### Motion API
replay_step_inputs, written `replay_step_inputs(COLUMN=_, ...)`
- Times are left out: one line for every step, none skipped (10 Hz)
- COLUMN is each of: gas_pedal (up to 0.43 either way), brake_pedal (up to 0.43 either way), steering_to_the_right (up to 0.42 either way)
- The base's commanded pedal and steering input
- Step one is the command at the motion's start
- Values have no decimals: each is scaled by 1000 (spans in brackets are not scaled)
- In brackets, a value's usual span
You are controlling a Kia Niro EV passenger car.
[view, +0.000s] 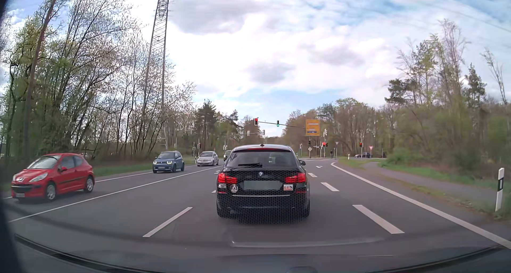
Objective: Follow the waypoints while adhering to traffic rules and regulations
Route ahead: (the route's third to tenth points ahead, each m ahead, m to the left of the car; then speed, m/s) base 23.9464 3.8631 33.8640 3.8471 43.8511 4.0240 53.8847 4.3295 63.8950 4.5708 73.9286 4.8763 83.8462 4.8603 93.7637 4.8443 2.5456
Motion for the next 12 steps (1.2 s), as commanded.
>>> replay_step_inputs(gas_pedal=28, brake_pedal=0, steering_to_the_right=6)
replay_step_inputs(gas_pedal=59, brake_pedal=0, steering_to_the_right=6)
replay_step_inputs(gas_pedal=87, brake_pedal=0, steering_to_the_right=6)
replay_step_inputs(gas_pedal=118, brake_pedal=0, steering_to_the_right=6)
replay_step_inputs(gas_pedal=138, brake_pedal=0, steering_to_the_right=6)
replay_step_inputs(gas_pedal=138, brake_pedal=0, steering_to_the_right=6)
replay_step_inputs(gas_pedal=169, brake_pedal=0, steering_to_the_right=6)
replay_step_inputs(gas_pedal=189, brake_pedal=0, steering_to_the_right=6)
replay_step_inputs(gas_pedal=197, brake_pedal=0, steering_to_the_right=6)
replay_step_inputs(gas_pedal=220, brake_pedal=0, steering_to_the_right=5)
replay_step_inputs(gas_pedal=228, brake_pedal=0, steering_to_the_right=5)
replay_step_inputs(gas_pedal=240, brake_pedal=0, steering_to_the_right=5)
